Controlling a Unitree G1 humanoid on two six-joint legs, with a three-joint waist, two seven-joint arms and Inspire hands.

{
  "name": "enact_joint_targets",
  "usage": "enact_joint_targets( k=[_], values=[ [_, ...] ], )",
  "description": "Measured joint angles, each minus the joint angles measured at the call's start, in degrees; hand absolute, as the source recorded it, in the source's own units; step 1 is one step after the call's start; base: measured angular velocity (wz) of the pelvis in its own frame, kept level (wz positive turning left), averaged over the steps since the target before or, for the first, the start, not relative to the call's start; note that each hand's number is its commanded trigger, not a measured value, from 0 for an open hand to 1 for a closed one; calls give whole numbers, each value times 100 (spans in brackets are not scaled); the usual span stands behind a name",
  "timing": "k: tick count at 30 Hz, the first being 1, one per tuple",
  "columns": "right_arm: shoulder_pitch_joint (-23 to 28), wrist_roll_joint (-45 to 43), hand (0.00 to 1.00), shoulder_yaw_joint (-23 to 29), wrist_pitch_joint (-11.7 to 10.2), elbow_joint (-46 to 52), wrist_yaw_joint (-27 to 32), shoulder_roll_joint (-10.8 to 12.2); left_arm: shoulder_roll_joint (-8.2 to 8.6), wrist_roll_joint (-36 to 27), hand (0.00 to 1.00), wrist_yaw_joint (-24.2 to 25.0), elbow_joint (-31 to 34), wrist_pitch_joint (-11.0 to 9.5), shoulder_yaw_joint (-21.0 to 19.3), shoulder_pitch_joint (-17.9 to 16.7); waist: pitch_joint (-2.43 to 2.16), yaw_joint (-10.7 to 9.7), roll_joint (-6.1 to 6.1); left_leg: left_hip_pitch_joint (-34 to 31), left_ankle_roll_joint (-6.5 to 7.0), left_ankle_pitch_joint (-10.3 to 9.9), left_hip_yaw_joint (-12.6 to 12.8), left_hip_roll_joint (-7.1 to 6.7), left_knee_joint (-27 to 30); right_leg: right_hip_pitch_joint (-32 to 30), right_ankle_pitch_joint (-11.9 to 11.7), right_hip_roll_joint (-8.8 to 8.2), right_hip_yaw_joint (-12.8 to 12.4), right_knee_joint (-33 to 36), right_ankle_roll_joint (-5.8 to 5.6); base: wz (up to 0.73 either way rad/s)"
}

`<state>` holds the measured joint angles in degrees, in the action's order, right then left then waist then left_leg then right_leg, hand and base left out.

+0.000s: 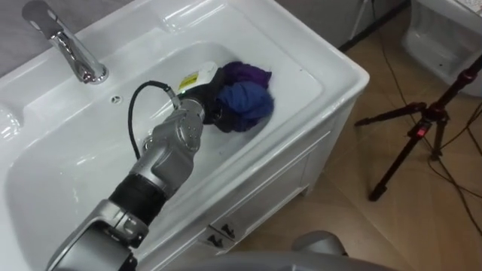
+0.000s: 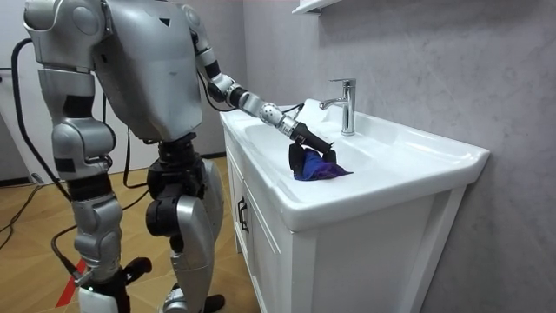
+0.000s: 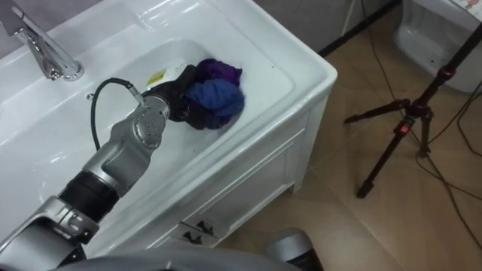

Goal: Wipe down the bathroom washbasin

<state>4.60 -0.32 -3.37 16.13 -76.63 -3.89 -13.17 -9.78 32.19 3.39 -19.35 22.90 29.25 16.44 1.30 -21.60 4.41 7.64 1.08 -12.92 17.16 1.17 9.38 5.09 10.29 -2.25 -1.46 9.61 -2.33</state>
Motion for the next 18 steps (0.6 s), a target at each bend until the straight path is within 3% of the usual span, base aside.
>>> enact_joint_targets(
  k=[4, 6, 11, 13, 18],
  values=[
    [185, 11, 0, -3, 24, 245, 4, 73, 28, 1, 100, -7, -138, -120, -112, -81, -4, 127, -97, 43, 0, 0, 12, 1, -3, 4, 6, 28, -55, 12, 9, -8],
    [295, -7, 0, 11, 31, 286, -2, 130, 35, -6, 100, -52, -503, -343, -300, -150, -1, 170, -181, 112, -3, -2, 8, 2, -35, 59, 22, 51, -68, 3, 32, 0],
    [461, -123, 0, 33, 47, 434, 10, 143, 76, -12, 100, -197, -1147, -732, -891, -401, -23, 400, -229, 265, -19, -10, 136, 16, -144, 125, 25, 95, -191, 9, 43, -16],
    [508, -128, 0, 90, 100, 535, 40, 151, 136, -15, 100, -384, -1391, -917, -1107, -519, -41, 500, -257, 315, -20, -11, 148, 12, -174, 151, 25, 111, -241, 11, 43, -9],
    [572, -489, 0, 470, 90, 677, 74, 243, 152, -7, 100, -939, -1915, -1498, -1820, -939, -158, 793, -392, 418, -53, -29, 171, 42, -202, 206, 30, 157, -265, 10, 73, -7]
  ],
)
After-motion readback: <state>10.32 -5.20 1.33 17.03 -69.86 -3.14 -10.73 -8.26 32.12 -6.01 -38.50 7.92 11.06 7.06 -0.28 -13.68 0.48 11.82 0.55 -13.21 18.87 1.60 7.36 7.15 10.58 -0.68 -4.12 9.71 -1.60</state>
